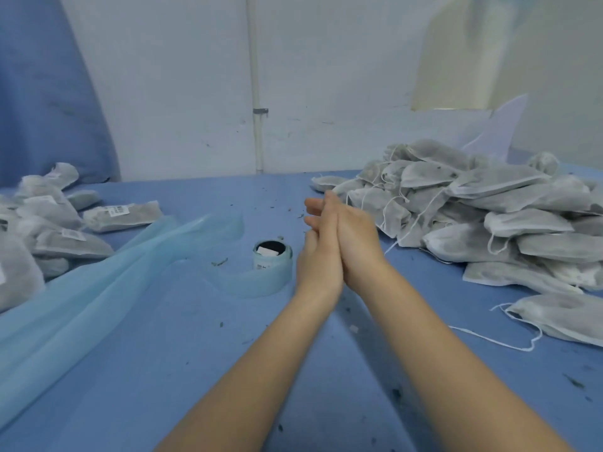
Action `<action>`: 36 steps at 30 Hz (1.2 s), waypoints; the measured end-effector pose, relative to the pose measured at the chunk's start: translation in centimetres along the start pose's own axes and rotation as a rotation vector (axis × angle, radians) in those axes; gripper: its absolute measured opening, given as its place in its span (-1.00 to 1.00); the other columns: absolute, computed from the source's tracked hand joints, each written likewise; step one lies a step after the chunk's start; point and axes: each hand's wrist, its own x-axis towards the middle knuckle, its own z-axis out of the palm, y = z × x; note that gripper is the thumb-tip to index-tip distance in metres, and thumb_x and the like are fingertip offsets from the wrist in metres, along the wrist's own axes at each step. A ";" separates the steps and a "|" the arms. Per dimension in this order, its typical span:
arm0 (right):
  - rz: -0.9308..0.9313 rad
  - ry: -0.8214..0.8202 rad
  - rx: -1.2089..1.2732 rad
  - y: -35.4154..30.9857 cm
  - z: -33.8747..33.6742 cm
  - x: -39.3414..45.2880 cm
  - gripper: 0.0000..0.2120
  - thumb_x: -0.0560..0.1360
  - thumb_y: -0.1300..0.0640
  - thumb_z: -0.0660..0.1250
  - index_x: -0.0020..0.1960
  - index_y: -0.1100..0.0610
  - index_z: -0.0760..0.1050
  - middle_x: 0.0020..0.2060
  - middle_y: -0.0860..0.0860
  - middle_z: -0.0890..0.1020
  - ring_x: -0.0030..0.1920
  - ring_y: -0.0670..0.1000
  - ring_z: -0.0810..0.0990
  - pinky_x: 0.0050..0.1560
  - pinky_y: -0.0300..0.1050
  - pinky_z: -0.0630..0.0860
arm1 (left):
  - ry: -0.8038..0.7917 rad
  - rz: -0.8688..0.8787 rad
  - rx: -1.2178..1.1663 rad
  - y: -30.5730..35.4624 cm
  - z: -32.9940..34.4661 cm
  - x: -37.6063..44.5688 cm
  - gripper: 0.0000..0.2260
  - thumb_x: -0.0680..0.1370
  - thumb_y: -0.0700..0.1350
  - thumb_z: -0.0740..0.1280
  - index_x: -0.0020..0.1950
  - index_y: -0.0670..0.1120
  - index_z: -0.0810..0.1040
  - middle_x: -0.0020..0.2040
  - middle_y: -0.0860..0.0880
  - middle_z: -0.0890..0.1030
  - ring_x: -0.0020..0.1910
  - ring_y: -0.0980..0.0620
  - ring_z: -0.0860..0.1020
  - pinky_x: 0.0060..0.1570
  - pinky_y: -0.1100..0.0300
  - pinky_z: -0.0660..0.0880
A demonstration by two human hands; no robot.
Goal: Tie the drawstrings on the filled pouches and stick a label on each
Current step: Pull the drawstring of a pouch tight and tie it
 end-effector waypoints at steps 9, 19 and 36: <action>0.003 0.234 0.093 0.5 -10.8 -0.8 -0.72 0.58 0.15 0.20 -0.23 0.09 0.61 -0.28 -0.04 0.63 -0.46 -0.19 0.55 -0.52 -0.33 0.41 | -0.208 -0.009 0.205 -0.8 7.4 -0.8 -0.67 0.61 -0.07 0.03 -0.09 -0.06 0.58 -0.09 -0.11 0.67 -0.18 -0.10 0.65 -0.14 0.21 0.54; 0.108 0.440 0.434 1.0 -16.8 0.4 -0.82 0.60 0.19 0.18 -0.14 0.14 0.50 -0.25 0.02 0.52 -0.40 -0.08 0.44 -0.47 -0.30 0.46 | -0.213 0.145 0.433 -0.8 14.3 4.5 -0.90 0.61 -0.25 0.08 -0.06 -0.11 0.33 -0.15 -0.09 0.44 -0.44 0.06 0.47 -0.53 0.34 0.41; 0.146 0.351 0.337 2.0 -16.9 1.8 -0.71 0.57 0.24 0.17 -0.29 0.16 0.50 -0.40 0.03 0.54 -0.43 -0.09 0.51 -0.41 -0.33 0.44 | -0.073 0.335 0.629 -2.4 14.9 2.8 -0.75 0.63 -0.13 0.07 -0.21 -0.09 0.40 -0.18 -0.06 0.56 -0.14 -0.09 0.48 -0.19 0.13 0.29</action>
